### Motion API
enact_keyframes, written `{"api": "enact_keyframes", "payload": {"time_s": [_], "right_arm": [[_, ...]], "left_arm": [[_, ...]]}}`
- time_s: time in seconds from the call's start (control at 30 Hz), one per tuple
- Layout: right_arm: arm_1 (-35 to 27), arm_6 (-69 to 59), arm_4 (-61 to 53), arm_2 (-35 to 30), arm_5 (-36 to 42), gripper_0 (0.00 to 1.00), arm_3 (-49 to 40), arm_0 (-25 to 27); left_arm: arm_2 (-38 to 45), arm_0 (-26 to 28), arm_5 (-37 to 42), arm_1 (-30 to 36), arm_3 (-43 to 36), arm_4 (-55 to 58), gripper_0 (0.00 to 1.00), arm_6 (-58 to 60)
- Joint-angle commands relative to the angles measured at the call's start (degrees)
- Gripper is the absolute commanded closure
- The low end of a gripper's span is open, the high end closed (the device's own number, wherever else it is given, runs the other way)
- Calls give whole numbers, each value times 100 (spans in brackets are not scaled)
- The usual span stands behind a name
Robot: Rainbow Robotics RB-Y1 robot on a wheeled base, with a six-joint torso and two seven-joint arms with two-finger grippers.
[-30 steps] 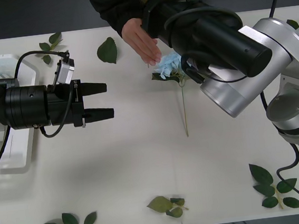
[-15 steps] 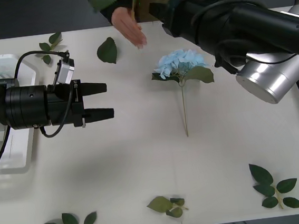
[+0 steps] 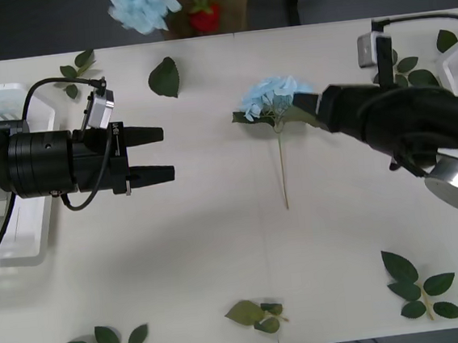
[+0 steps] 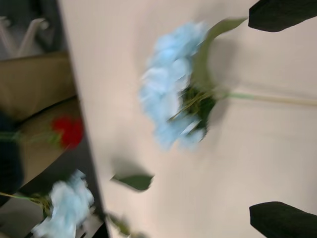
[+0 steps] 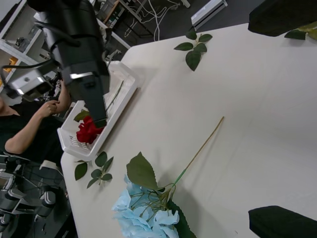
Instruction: Place the red flowers into the right box and the blue flowers into the left box. If a person shows an open palm, hand one flower to the person first, then continue sorting.
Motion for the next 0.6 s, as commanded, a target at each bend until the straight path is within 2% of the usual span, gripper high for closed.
{"api": "enact_keyframes", "payload": {"time_s": [0.03,0.2,0.33,0.6], "right_arm": [[149,811,-387,-131,649,0,231,220],[711,943,-616,-148,1678,0,433,167],[1335,1550,-413,-157,2512,0,671,-167],[2478,2226,228,-148,2609,0,1936,-1099]], "left_arm": [[-60,-26,-50,-46,-181,85,0,-368],[-60,-26,-50,-46,-181,85,0,-368],[-60,-26,-50,-46,-181,85,0,-368],[-60,-26,-50,-46,-181,85,0,-368]]}}
